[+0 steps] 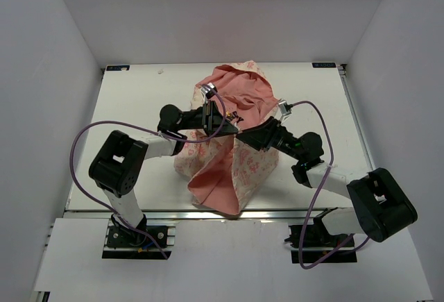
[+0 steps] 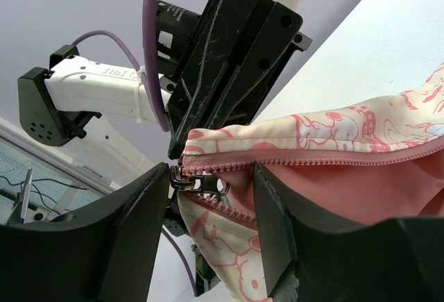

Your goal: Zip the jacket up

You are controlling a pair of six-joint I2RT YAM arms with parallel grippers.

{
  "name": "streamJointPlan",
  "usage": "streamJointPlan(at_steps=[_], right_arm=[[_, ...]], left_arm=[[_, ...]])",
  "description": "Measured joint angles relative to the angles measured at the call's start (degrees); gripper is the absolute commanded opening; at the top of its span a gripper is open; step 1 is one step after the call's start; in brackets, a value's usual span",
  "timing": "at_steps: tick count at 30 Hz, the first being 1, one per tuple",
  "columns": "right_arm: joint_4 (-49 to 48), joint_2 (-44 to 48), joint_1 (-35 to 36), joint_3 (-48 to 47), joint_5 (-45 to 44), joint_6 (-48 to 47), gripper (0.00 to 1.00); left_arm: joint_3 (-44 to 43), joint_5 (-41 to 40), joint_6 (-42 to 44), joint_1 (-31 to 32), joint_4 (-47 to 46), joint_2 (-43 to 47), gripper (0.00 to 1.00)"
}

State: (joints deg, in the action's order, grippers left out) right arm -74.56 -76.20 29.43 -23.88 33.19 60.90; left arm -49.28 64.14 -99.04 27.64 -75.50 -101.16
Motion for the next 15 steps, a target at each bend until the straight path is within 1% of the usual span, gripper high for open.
streamJointPlan(at_steps=[7,9,11,15], right_arm=[[0.2,0.0,0.0,-0.1,0.4,1.9,0.47],[0.3,0.0,0.0,-0.1,0.6,2.3,0.47],[0.3,0.2,-0.2,-0.1,0.7,2.6,0.44],[0.9,1.2,-1.0,-0.1,1.1,3.2,0.43]], left_arm=[[-0.3,0.0,0.0,-0.1,0.0,-0.7,0.0],[-0.3,0.0,0.0,-0.1,0.0,-0.8,0.0],[-0.3,0.0,0.0,-0.1,0.0,-0.8,0.0],[-0.3,0.0,0.0,-0.1,-0.1,-0.8,0.0]])
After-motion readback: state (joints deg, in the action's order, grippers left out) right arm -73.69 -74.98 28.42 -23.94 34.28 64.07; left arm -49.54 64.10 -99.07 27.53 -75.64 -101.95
